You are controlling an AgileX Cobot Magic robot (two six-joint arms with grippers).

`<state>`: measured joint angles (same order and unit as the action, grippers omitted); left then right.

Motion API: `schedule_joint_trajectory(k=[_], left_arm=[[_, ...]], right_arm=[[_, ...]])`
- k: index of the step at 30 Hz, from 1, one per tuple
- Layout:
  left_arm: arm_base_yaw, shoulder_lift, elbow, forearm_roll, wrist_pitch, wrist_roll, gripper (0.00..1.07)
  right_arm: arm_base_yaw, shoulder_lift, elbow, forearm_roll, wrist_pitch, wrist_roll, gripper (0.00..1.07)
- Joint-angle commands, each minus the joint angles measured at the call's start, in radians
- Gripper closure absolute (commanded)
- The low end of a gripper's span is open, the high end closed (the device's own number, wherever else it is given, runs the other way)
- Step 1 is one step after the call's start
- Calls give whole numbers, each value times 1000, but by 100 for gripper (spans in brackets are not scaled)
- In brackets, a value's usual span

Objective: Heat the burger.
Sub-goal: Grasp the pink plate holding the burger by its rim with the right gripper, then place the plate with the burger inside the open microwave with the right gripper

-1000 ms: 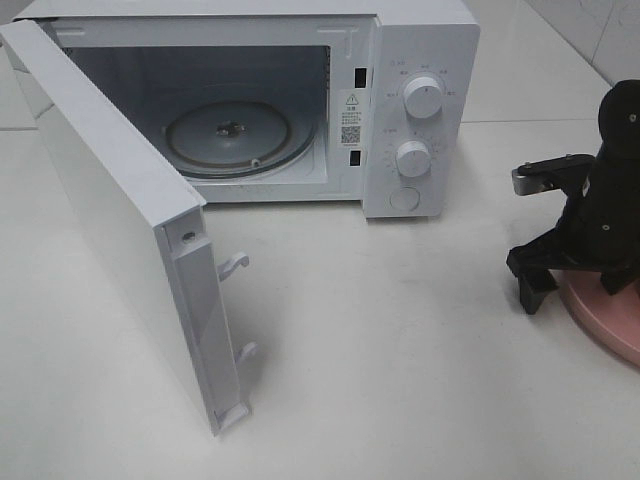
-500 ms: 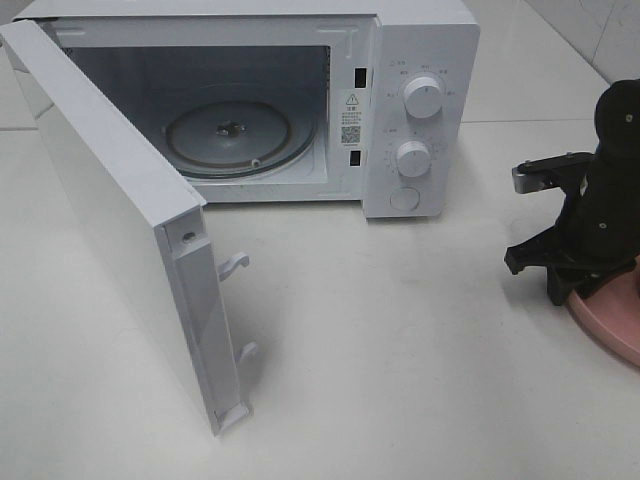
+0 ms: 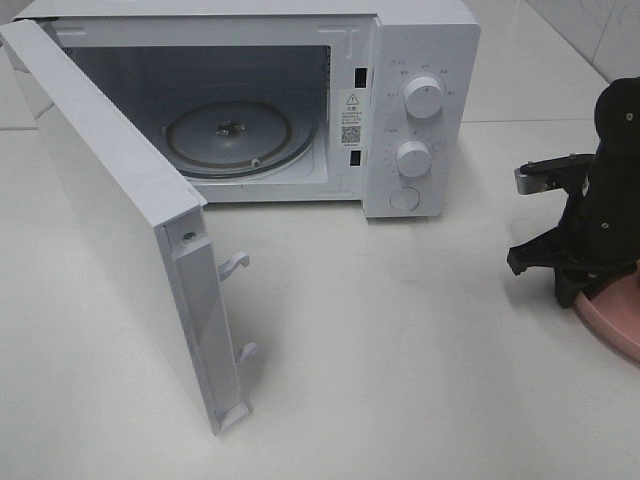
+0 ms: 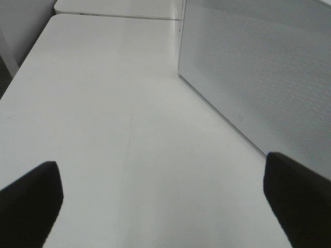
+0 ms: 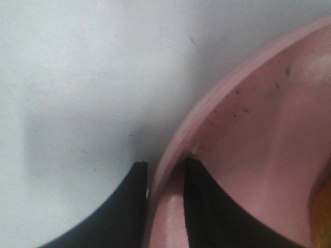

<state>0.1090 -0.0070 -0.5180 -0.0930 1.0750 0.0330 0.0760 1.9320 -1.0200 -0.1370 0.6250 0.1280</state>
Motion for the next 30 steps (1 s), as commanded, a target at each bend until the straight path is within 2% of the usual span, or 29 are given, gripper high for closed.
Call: schedule_joint_trajectory(k=[1, 18, 30], left_arm=[[1, -15, 0, -7, -2, 1, 9], [1, -15, 0, -7, -2, 1, 9], [1, -15, 0, -7, -2, 1, 9]], right_arm=[[22, -9, 16, -69, 48, 61, 107], [107, -138, 133, -299, 86, 280, 107], [216, -259, 224, -448, 184, 407, 107]])
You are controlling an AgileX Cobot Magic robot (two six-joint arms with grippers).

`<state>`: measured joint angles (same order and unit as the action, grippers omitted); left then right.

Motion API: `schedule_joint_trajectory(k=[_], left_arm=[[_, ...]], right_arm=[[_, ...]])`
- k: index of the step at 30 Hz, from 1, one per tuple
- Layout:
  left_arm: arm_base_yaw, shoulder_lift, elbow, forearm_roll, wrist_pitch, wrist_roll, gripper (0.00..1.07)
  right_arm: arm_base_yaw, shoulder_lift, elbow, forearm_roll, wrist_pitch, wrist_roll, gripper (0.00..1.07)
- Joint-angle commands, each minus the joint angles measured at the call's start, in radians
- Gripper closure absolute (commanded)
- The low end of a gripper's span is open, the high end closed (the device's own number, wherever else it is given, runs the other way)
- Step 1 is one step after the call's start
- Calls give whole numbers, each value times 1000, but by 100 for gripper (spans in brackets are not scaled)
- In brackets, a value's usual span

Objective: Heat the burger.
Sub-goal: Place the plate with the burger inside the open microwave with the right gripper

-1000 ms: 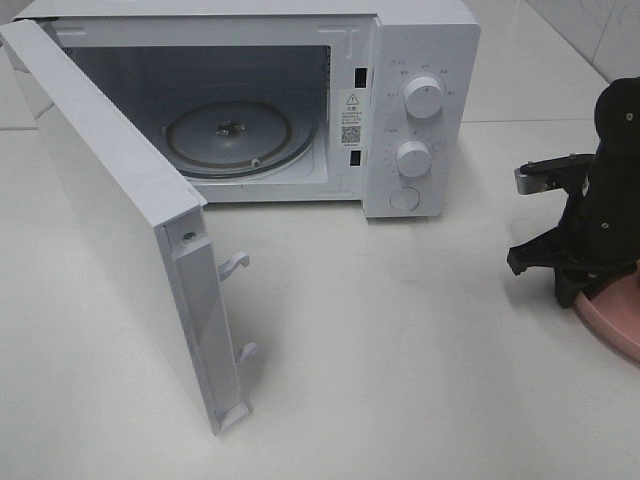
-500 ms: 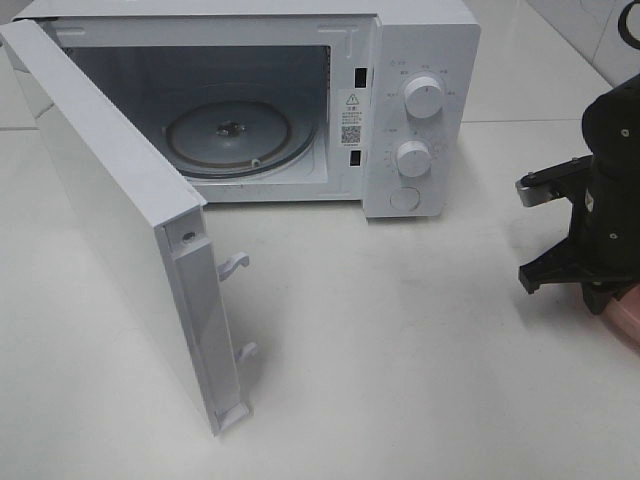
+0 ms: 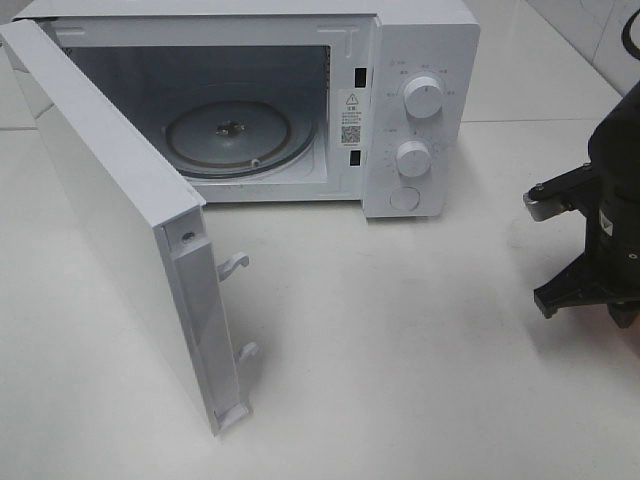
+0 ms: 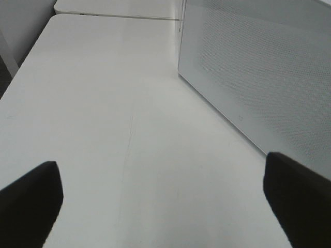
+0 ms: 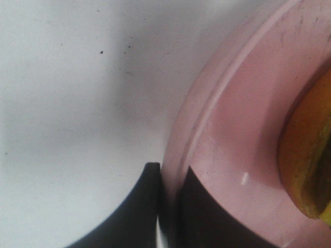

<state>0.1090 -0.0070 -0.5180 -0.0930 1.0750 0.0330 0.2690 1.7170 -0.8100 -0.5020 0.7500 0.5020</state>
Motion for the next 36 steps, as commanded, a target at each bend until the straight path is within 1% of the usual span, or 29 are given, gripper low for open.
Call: schedule_joint_trajectory(k=[1, 2, 6, 8, 12, 17, 18, 19, 21, 22, 23, 24, 26, 27, 28, 29, 31, 33, 35, 36], left_arm=[[1, -15, 0, -7, -2, 1, 9], [1, -15, 0, -7, -2, 1, 9], [1, -15, 0, -7, -2, 1, 9], [1, -15, 0, -7, -2, 1, 9], [1, -15, 0, -7, -2, 1, 9], [1, -15, 0, -7, -2, 1, 9], [1, -15, 0, -7, -2, 1, 9], [1, -15, 0, -7, -2, 1, 9], [1, -15, 0, -7, -2, 1, 9], [1, -15, 0, -7, -2, 1, 9], [1, -15, 0, -7, -2, 1, 9], [1, -15, 0, -7, -2, 1, 9], [1, -15, 0, -7, -2, 1, 9], [1, -15, 0, -7, -2, 1, 9], [1, -15, 0, -7, -2, 1, 9], [1, -15, 0, -7, -2, 1, 9], [1, -15, 0, -7, -2, 1, 9], [1, -15, 0, -7, -2, 1, 9], [1, -15, 0, -7, -2, 1, 9], [1, -15, 0, -7, -2, 1, 9]], right_arm=[[23, -44, 14, -83, 59, 33, 107], [40, -68, 28, -108, 77, 50, 107], [69, -111, 50, -119, 94, 62, 107], [98, -151, 69, -133, 115, 69, 107], [122, -181, 90, -137, 131, 71, 107], [193, -242, 143, -137, 138, 76, 107], [193, -242, 143, -137, 138, 76, 107], [223, -261, 156, -135, 151, 77, 107], [236, -270, 162, -135, 161, 77, 107], [265, -287, 167, -135, 181, 77, 107], [265, -287, 167, -135, 181, 77, 107], [299, -304, 172, -137, 207, 77, 107], [313, -312, 173, -137, 214, 77, 107], [346, -327, 173, -137, 230, 78, 107], [346, -327, 173, -137, 230, 78, 107], [384, -338, 173, -137, 245, 81, 107], [400, -342, 173, -137, 253, 82, 107], [451, -349, 173, -136, 279, 85, 107], [462, -349, 173, -136, 285, 85, 107], [490, -349, 173, -136, 293, 86, 107]])
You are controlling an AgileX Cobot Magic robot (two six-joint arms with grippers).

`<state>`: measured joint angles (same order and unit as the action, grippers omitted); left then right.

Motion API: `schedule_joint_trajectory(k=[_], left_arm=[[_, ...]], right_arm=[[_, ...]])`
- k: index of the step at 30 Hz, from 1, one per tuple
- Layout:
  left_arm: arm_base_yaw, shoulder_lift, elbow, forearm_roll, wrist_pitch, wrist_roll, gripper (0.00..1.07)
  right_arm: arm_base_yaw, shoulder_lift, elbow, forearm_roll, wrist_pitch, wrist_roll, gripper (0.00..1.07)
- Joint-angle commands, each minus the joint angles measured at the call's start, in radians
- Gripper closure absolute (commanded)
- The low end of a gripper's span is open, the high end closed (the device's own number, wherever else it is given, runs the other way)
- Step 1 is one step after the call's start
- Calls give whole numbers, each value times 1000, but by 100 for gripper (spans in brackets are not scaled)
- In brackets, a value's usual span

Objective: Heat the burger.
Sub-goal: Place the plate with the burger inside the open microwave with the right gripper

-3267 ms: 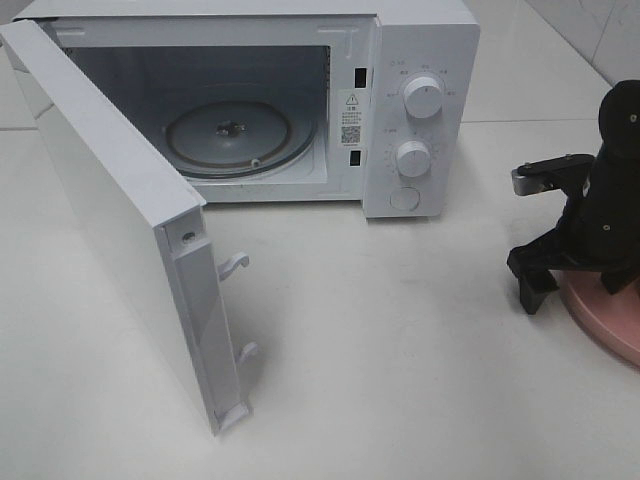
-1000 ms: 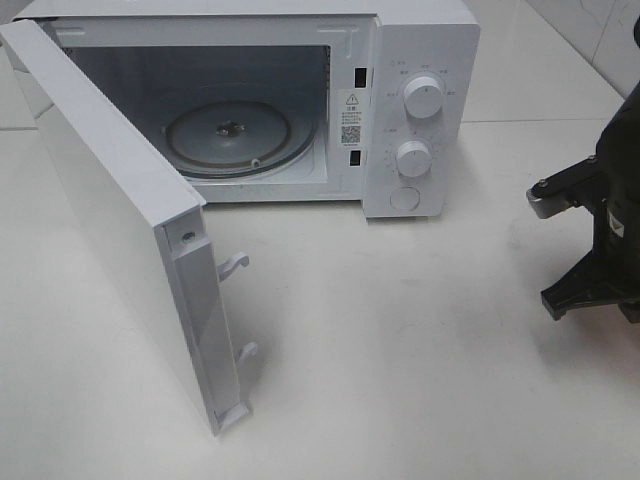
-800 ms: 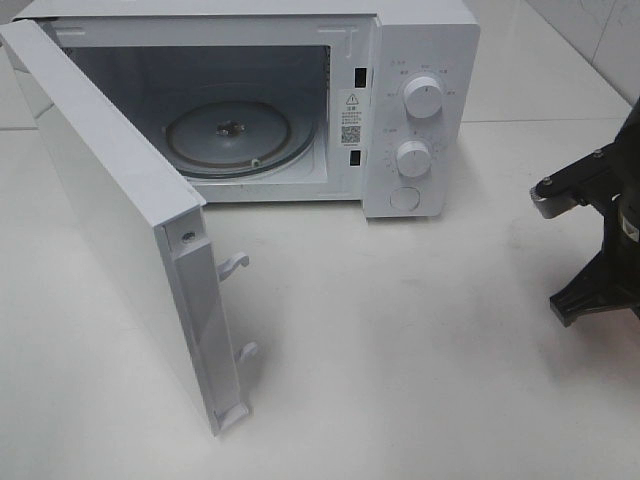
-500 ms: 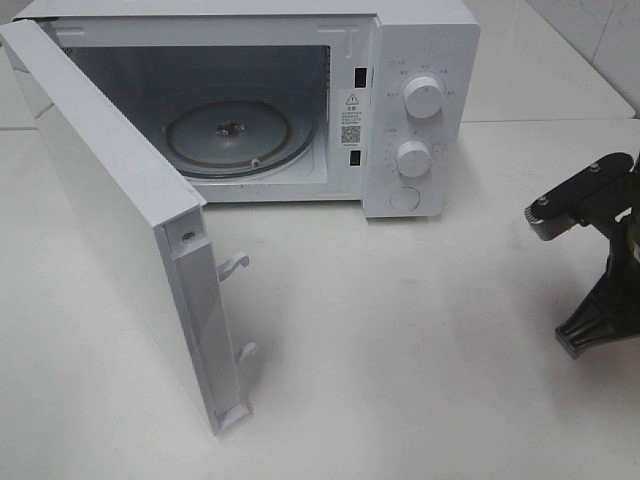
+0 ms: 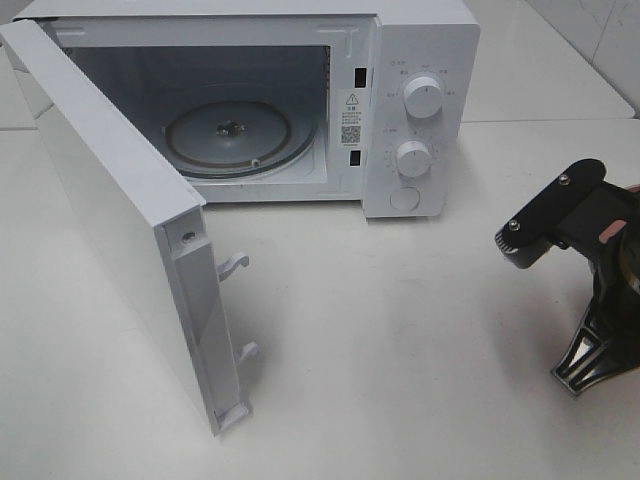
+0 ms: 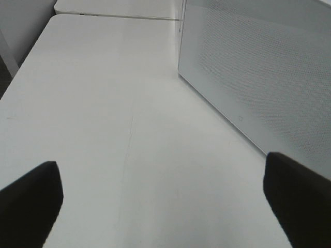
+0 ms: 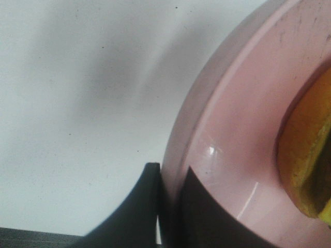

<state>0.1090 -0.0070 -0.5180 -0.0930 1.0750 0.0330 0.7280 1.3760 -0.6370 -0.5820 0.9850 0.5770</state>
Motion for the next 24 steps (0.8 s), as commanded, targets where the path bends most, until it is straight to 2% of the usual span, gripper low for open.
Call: schedule_joint_trajectory(k=[1, 6, 8, 13, 14, 17, 19, 24], left_arm=[[1, -15, 0, -7, -2, 1, 9], [1, -15, 0, -7, -2, 1, 9], [1, -15, 0, -7, -2, 1, 9], [1, -15, 0, -7, -2, 1, 9], [1, -15, 0, -7, -2, 1, 9], [1, -15, 0, -7, -2, 1, 9], [1, -15, 0, -7, -2, 1, 9], [1, -15, 0, -7, -2, 1, 9]], right_arm=[[31, -8, 0, -56, 58, 11, 107], [103, -18, 0, -55, 62, 31, 107], [176, -18, 0, -55, 96, 39, 107], [253, -18, 0, -55, 123, 40, 107], [294, -18, 0, -55, 133, 41, 107], [311, -18, 0, -55, 136, 43, 107], [394, -18, 0, -55, 142, 56, 107], [455, -18, 0, -56, 142, 59, 107]])
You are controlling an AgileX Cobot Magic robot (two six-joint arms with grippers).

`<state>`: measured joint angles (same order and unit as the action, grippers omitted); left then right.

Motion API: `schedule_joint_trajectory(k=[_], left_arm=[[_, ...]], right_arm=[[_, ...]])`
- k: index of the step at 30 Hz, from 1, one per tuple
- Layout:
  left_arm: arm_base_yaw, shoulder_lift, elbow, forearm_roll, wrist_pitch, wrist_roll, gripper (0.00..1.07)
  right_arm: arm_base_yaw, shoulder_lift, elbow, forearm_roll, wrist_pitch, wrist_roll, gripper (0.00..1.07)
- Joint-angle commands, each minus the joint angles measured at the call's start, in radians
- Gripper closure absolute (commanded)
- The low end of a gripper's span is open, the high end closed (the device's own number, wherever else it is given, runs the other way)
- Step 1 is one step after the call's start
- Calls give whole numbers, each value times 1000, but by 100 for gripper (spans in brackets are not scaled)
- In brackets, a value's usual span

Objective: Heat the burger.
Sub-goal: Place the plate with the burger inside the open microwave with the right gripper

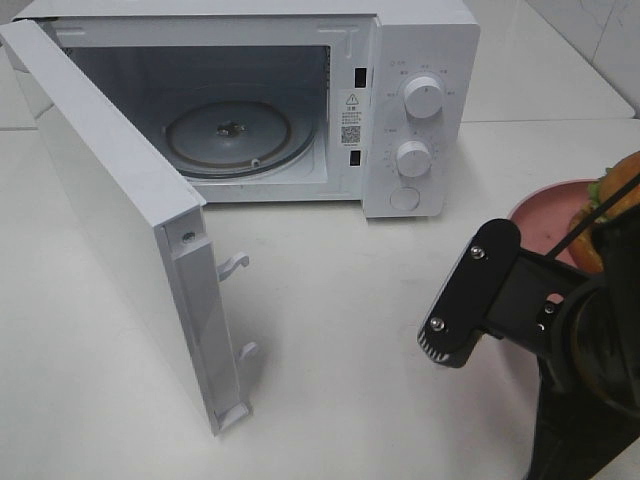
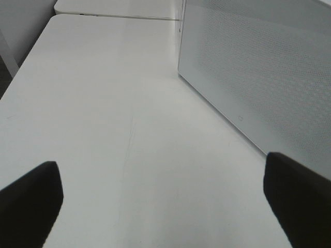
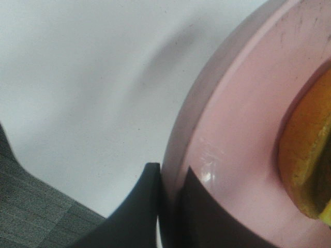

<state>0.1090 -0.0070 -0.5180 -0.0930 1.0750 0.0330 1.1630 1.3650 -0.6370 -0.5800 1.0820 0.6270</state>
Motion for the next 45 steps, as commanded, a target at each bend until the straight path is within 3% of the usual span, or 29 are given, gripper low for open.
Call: schedule_joint_trajectory(k=[1, 9, 45], left_arm=[[1, -15, 0, -7, -2, 1, 9], [1, -15, 0, -7, -2, 1, 9], [1, -15, 0, -7, -2, 1, 9]], right_arm=[[47, -7, 0, -59, 44, 0, 107], [97, -7, 0, -82, 34, -72, 107], [94, -20, -1, -232, -228, -586, 107]])
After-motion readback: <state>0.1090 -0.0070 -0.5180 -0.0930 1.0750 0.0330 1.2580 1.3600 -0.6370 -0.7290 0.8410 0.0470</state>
